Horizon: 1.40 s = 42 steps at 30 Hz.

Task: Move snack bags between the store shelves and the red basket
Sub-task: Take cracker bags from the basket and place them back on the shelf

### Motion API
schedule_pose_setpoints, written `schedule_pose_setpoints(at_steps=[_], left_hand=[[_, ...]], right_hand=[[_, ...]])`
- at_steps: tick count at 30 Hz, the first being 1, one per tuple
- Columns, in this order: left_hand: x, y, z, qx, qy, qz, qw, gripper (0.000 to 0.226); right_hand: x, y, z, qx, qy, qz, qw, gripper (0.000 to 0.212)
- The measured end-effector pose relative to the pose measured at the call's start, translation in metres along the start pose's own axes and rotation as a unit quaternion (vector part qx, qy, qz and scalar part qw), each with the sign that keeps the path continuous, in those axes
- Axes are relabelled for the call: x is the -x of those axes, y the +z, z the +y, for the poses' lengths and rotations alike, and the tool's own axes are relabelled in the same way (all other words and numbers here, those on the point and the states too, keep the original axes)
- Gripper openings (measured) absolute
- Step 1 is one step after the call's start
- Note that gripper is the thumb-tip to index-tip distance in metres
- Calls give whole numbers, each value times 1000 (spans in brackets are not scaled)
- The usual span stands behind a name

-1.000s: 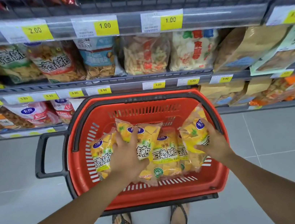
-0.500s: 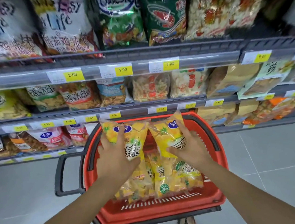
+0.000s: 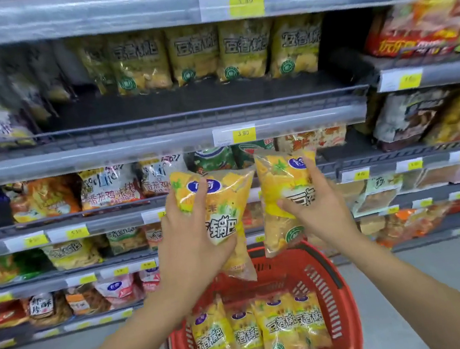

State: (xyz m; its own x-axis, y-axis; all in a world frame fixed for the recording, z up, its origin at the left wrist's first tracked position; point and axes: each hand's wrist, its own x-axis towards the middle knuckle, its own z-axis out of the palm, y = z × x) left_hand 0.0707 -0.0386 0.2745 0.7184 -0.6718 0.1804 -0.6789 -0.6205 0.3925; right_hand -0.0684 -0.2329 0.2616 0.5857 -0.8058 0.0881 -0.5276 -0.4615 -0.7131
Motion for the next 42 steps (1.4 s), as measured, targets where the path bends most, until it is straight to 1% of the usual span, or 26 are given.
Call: schedule_pose_setpoints(at_steps=[2,7,10,12,16,18,21,23,24,26,28,31,33,35,37,40,42], left_hand=[[-12,-26,14,0,1,17,1000,105],[-56,-66,45,-5,-16,42,999,106],[-89,-75,65,-22,-20,32,999,108],[-114,-75,80,-34,-19,40,998,109],[-163,-67,109,-51,-27,65,996,107],[-187,-62,123,-69,-30,91,993,101],[-217,-50,142,-86,-45,116,988,86],[-235,-43,154,-88,-64,130,986,78],[-243,-40,158,-87,-69,139,984,75],[-258,-32,163,-85,-72,149,983,71],[-271,-23,165,-90,-87,138,983,74],[-286,-11,167,-82,-109,146,980,88],[-292,-2,169,-69,-109,155,979,89],[-297,9,169,-38,-106,161,980,86],[-305,23,166,-15,-100,174,980,86],[-318,35,164,-27,-105,175,979,95],[-325,39,164,-41,-109,188,975,103]], right_hand=[[-5,-21,-24,8,-5,22,1000,91],[-34,-73,-72,86,20,45,995,90],[-61,-96,-83,117,36,51,991,91],[-87,-108,-87,127,42,53,990,91],[-142,-123,-87,136,15,64,989,90],[-169,-128,-86,134,0,77,988,87],[-200,-134,-86,141,-26,95,985,82],[-217,-136,-86,136,-24,107,985,83],[-224,-136,-86,132,-20,112,985,80],[-240,-136,-86,119,-13,121,985,68],[-253,-133,-88,134,-8,126,983,68],[-273,-123,-87,194,-19,124,973,72],[-283,-117,-88,212,-31,135,967,81],[-293,-112,-82,212,-37,148,965,86],[-302,-104,-70,194,-42,158,967,86],[-310,-90,-54,189,-53,188,962,87],[-311,-82,-50,195,-58,212,956,88]])
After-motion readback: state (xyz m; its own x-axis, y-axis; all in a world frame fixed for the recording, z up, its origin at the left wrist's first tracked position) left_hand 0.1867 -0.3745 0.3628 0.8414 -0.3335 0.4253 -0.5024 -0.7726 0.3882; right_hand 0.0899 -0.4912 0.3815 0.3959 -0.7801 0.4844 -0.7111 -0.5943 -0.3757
